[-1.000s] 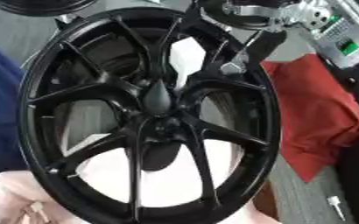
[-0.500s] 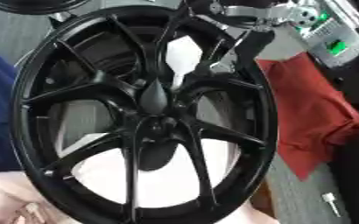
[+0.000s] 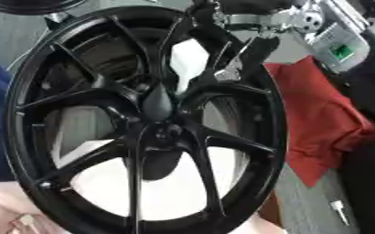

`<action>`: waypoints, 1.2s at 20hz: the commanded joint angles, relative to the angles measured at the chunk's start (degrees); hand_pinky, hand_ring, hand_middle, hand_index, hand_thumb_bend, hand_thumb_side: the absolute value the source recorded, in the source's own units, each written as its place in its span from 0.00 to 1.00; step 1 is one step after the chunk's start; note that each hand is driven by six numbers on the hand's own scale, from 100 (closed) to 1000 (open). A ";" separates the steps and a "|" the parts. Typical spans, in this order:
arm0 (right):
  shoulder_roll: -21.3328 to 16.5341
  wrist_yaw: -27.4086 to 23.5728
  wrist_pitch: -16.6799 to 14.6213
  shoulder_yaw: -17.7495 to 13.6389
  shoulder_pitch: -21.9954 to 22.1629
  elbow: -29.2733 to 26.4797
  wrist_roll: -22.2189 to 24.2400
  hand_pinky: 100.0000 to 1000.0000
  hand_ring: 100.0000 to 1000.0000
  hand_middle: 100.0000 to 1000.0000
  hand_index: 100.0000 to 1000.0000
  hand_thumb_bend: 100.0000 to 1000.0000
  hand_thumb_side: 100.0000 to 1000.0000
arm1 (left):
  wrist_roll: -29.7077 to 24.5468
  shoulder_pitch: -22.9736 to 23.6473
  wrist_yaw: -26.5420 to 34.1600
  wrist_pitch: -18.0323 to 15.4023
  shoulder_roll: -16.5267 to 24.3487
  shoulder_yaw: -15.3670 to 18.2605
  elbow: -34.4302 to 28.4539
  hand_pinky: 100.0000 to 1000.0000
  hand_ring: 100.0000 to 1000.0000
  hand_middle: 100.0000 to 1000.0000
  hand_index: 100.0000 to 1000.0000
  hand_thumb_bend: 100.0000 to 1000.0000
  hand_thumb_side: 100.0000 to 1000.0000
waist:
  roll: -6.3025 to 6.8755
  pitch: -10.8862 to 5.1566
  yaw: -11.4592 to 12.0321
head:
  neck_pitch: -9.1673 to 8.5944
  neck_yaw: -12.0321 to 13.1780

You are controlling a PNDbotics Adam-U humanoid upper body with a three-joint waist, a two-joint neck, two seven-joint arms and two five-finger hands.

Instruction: Pull the pin out of the wheel hub.

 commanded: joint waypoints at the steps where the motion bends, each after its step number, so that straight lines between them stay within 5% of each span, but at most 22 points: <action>1: -2.17 -1.47 -0.17 -0.76 -0.28 -0.21 0.71 0.76 0.79 0.70 0.85 0.24 0.47 | -0.21 -0.14 -0.10 -0.08 0.24 0.05 -0.49 0.64 0.53 0.47 0.70 0.27 0.50 | 0.24 -0.65 -0.09 | -0.77 0.04; 8: -2.38 -7.78 0.75 -0.75 -0.01 0.19 3.01 0.73 0.78 0.65 0.83 0.17 0.47 | -0.41 -0.08 -0.14 -0.05 0.13 -0.10 -0.21 0.65 0.53 0.47 0.70 0.27 0.50 | 0.13 -1.10 -0.28 | -0.55 -0.09; 18: -1.71 -9.60 0.96 -0.84 1.15 0.57 3.14 0.72 0.77 0.64 0.84 0.17 0.51 | -0.66 -0.38 -0.20 -0.05 -0.05 -0.36 -0.13 0.65 0.53 0.47 0.70 0.28 0.50 | -0.49 -1.13 -0.17 | -0.78 -0.66; 24: -1.28 -9.96 1.24 -1.05 1.27 0.36 0.91 0.71 0.76 0.59 0.77 0.18 0.42 | -0.73 -0.56 -0.24 -0.09 -0.12 -0.38 -0.15 0.65 0.53 0.47 0.70 0.28 0.50 | -0.75 -0.79 0.03 | -1.33 -1.07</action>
